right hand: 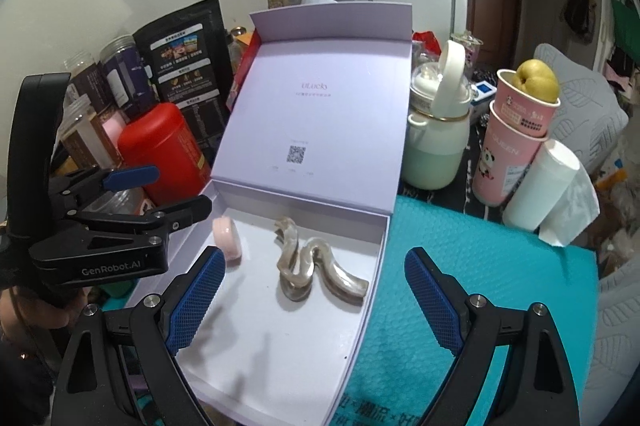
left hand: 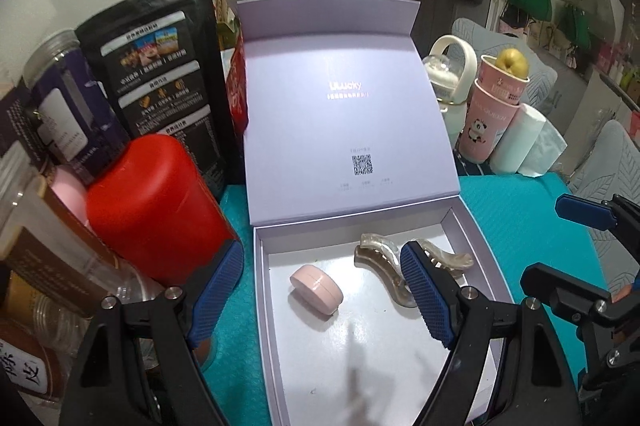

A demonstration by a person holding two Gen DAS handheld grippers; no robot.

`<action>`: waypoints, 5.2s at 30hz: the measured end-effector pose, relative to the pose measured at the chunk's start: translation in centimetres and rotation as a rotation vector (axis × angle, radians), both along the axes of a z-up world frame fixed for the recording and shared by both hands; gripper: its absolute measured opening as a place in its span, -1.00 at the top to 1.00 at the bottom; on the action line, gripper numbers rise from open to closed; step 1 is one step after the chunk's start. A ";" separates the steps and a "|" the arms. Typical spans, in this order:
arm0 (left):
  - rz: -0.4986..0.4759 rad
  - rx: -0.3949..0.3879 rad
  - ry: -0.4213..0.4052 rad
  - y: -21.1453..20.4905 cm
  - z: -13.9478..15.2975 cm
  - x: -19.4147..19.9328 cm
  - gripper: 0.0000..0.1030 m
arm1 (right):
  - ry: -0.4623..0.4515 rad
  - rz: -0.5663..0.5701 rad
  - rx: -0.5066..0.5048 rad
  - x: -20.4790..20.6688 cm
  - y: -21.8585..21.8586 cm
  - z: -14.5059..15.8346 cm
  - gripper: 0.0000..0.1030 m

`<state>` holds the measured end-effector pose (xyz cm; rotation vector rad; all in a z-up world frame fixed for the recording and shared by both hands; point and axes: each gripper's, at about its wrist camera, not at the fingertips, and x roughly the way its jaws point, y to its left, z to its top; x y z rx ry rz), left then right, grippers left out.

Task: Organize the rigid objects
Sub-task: 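Lower both items into the box and open both grippers, then withdraw both tools from the box back toward the mat, then grasp the cream snap hair clip with the right gripper, then lift the cream clip with the right gripper while the left grasps the gold hair clip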

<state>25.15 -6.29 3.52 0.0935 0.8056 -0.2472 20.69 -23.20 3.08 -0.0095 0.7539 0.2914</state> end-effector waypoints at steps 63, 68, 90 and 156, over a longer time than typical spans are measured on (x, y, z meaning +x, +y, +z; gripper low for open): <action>-0.073 -0.002 -0.048 3.5 0.9 -20.0 -0.58 | -0.081 0.014 0.034 -18.6 3.1 0.8 -0.84; -0.103 -0.002 -0.023 3.2 -0.3 -21.4 -0.58 | -0.070 0.016 0.034 -19.9 3.2 -0.4 -0.84; -0.090 -0.007 0.110 3.3 -5.9 -24.6 -0.58 | 0.044 0.076 0.031 -23.2 3.0 -7.0 -0.84; -0.275 -0.019 0.128 0.1 -12.0 -22.1 0.01 | 0.220 0.020 -0.035 -24.0 -0.7 -13.3 0.15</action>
